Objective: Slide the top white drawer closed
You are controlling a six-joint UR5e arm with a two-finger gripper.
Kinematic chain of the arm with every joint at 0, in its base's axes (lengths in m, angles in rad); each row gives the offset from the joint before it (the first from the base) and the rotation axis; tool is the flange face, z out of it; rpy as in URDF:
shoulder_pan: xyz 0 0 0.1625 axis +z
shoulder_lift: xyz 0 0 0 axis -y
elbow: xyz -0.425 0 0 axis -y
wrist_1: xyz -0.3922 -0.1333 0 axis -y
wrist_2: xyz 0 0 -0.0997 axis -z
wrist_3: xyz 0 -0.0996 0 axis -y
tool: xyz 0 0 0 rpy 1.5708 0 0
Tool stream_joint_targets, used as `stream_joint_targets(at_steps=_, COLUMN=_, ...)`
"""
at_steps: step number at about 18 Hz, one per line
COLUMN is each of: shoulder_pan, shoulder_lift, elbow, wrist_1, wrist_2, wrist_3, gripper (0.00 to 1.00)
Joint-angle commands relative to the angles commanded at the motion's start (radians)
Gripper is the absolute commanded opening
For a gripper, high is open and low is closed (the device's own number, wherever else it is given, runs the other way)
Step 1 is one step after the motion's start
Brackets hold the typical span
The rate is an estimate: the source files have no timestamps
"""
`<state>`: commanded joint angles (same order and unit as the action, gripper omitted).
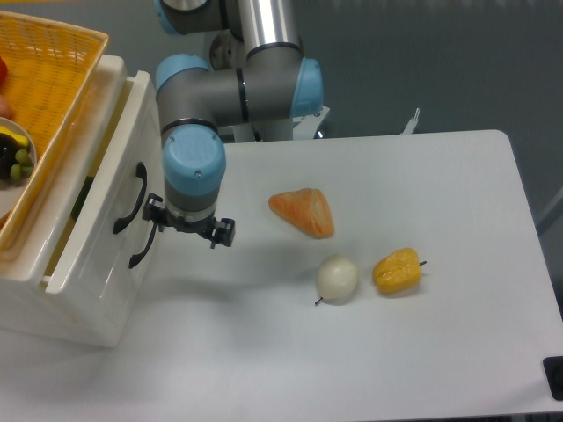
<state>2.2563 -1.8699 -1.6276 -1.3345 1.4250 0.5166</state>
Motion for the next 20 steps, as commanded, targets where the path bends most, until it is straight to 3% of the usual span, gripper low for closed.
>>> stream_joint_targets(at_steps=4, shoulder_pan=0.103, shoulder_lift=0.014, elbow=-0.002, wrist_1=-0.003, wrist_2=0.040, wrist_3=0.098, gripper=1.00)
stream_joint_targets(at_steps=10, shoulder_pan=0.291, shoulder_lift=0.041, elbow=0.000, wrist_1=-0.003, wrist_2=0.167, wrist_3=0.366, gripper=1.00)
stream_joint_targets(at_steps=14, shoulder_pan=0.406, shoulder_lift=0.041, elbow=0.000, wrist_1=0.005, wrist_2=0.172, wrist_3=0.485, gripper=1.00)
stream_joint_targets(at_steps=20, shoulder_pan=0.493, shoulder_lift=0.038, elbow=0.078, wrist_1=0.005, wrist_2=0.170, wrist_3=0.753, gripper=1.00)
